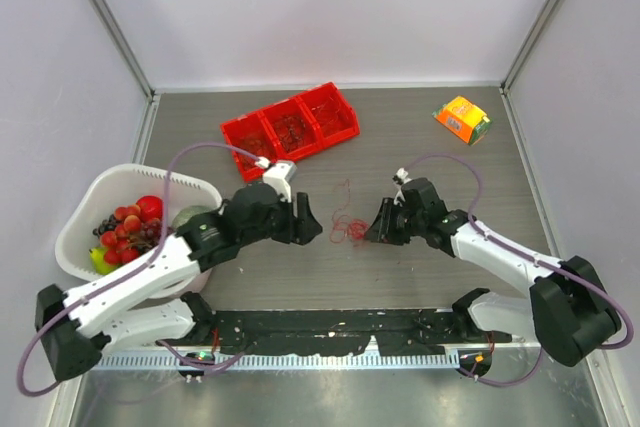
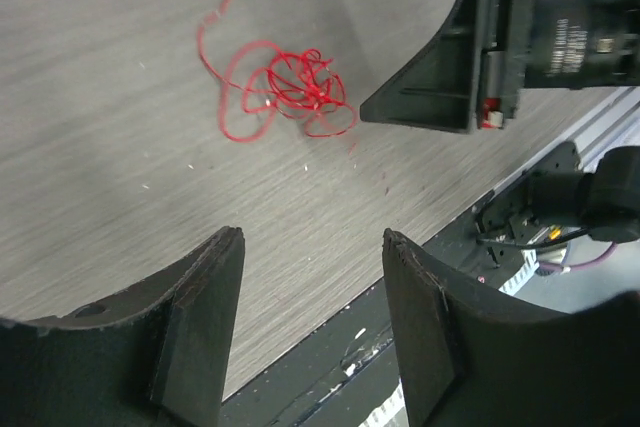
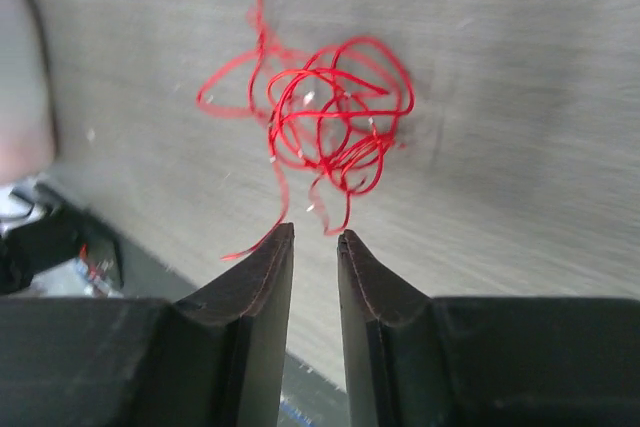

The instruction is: Untangle the cables

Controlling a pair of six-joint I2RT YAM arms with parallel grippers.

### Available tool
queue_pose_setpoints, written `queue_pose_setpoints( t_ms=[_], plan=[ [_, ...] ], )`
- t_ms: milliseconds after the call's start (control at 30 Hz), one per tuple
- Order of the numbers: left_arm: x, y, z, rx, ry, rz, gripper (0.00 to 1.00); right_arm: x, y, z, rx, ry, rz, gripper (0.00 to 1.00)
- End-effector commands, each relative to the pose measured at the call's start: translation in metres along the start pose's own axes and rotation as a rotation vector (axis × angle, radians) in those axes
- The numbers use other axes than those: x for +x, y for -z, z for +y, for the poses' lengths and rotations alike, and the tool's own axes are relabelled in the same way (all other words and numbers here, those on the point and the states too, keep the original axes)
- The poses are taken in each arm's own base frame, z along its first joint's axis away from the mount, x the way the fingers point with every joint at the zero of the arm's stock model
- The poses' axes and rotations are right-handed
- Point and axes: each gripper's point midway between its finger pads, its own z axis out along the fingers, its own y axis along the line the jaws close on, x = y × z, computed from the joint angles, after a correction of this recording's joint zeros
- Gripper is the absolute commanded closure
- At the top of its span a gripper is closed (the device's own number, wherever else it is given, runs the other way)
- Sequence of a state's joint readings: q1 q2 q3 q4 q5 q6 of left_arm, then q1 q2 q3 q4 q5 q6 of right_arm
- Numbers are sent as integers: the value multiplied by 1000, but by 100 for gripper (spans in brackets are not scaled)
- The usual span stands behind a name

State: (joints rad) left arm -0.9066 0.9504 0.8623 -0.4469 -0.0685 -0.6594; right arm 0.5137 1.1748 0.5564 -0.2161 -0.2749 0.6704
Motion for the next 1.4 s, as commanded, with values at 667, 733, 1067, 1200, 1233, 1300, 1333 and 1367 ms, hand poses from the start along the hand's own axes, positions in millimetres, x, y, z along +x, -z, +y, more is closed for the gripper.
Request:
queue_pose_setpoints(
  t_ms=[667, 733, 1067, 1200, 1233, 1300, 1333, 1367],
  plan=[
    [51, -163, 48, -284, 98, 139, 39, -4, 8, 16, -41, 97, -8, 62],
    [52, -167, 54, -316, 90, 138, 43, -4, 7, 16, -40, 99, -3, 62],
    [59, -180, 61, -346, 36, 181, 95, -7, -5, 12, 22, 138, -8, 46],
    [52, -159, 54, -295, 27, 151, 100, -14, -14, 16, 66, 173, -33, 34],
    [50, -154, 47, -261, 26, 150, 100, -19, -16, 18, 73, 178, -50, 34],
    [44, -140, 32, -183, 35, 145, 100, -25, -24, 22, 98, 193, -66, 34],
    [43, -133, 23, -137, 39, 151, 100, -20, -31, 25, 107, 210, -53, 34],
    [42, -126, 18, -108, 40, 150, 100, -31, -33, 25, 150, 213, -106, 34]
  ],
)
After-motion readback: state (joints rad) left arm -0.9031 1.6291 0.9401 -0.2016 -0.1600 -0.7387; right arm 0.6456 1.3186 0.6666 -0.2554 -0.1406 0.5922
